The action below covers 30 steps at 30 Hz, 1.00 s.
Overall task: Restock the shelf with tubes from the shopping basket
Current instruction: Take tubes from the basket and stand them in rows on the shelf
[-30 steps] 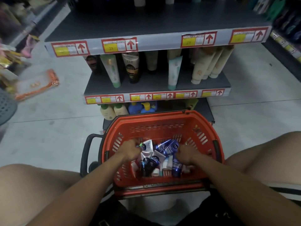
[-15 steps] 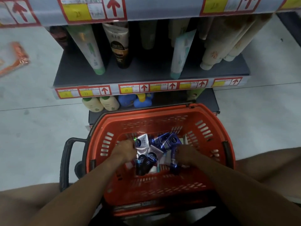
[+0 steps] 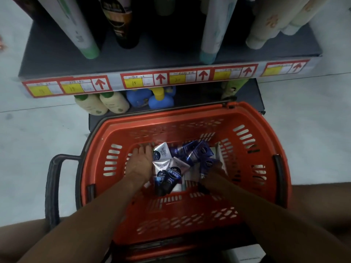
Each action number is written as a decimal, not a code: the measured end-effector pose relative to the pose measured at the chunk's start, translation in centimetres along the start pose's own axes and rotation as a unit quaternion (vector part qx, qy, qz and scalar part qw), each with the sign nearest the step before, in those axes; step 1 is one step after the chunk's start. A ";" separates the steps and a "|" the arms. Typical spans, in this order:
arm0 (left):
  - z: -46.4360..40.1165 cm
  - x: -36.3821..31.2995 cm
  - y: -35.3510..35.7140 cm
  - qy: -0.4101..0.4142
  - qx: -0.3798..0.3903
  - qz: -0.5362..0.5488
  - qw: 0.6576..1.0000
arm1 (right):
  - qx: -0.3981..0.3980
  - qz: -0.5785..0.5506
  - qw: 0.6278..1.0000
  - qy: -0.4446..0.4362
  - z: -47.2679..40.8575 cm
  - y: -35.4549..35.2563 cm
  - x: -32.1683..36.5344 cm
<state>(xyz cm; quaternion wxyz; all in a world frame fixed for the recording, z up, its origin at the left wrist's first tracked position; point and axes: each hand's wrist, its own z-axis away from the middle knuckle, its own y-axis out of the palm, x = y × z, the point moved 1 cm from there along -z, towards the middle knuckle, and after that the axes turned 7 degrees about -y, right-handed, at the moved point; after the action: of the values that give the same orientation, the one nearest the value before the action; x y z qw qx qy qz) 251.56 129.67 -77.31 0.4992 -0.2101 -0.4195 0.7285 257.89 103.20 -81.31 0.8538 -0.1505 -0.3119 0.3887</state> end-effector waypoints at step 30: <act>9.7 1.9 -11.1 -0.079 -0.040 0.148 0.985 | -0.053 0.091 0.963 -0.246 11.4 -8.8 9.3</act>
<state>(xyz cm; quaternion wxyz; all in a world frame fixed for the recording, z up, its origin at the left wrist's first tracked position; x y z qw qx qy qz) 249.81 129.16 -62.58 0.3425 -0.2309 -0.4506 0.7914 260.21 104.69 -64.37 0.7023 -0.1231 -0.5176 0.4729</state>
